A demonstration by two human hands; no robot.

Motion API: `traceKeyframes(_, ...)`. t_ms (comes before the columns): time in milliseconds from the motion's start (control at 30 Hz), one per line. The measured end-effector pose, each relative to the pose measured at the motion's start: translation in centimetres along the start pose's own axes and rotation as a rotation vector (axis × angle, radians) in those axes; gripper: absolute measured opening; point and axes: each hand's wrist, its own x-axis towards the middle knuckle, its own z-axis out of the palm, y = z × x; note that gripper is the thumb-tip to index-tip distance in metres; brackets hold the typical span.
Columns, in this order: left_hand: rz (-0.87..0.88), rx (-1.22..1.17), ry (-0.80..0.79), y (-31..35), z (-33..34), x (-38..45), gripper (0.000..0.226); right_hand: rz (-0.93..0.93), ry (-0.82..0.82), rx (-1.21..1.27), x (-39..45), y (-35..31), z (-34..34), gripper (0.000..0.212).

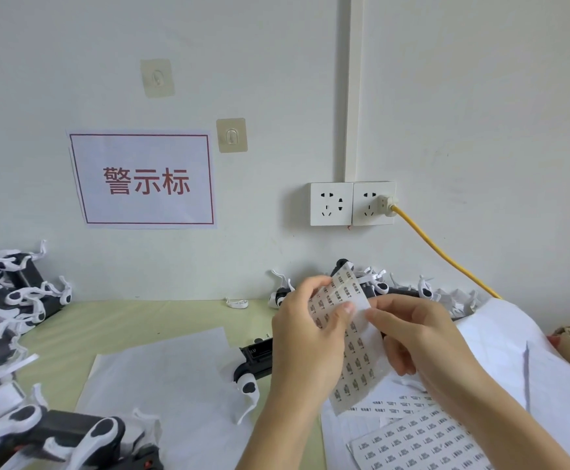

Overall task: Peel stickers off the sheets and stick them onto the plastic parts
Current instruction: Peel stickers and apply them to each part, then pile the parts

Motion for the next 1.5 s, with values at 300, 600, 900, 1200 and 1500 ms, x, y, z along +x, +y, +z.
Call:
traceKeyframes(300,-0.224,-0.24,0.089,0.2,-0.2,0.3,0.013,0.053,-0.035,-0.016,-0.1,-0.1,0.2,0.018)
traceKeyframes(600,-0.431,-0.241,-0.014,0.8,-0.2,0.2,0.035,0.082,0.197,0.124,0.4,0.3,0.0,0.019)
traceKeyframes(900,-0.457,-0.557,0.114,0.6,-0.5,0.4,0.003,0.179,-0.114,0.071,0.2,0.1,0.1,0.017)
traceKeyframes(1200,-0.472,-0.528,0.174,0.0,-0.3,0.7,0.009,0.195,-0.097,0.115,0.3,0.2,0.1,0.021)
traceKeyframes(1500,-0.064,0.039,0.267,0.0,-0.5,0.1,0.022,0.149,0.025,-0.01,0.2,0.1,0.3,0.02)
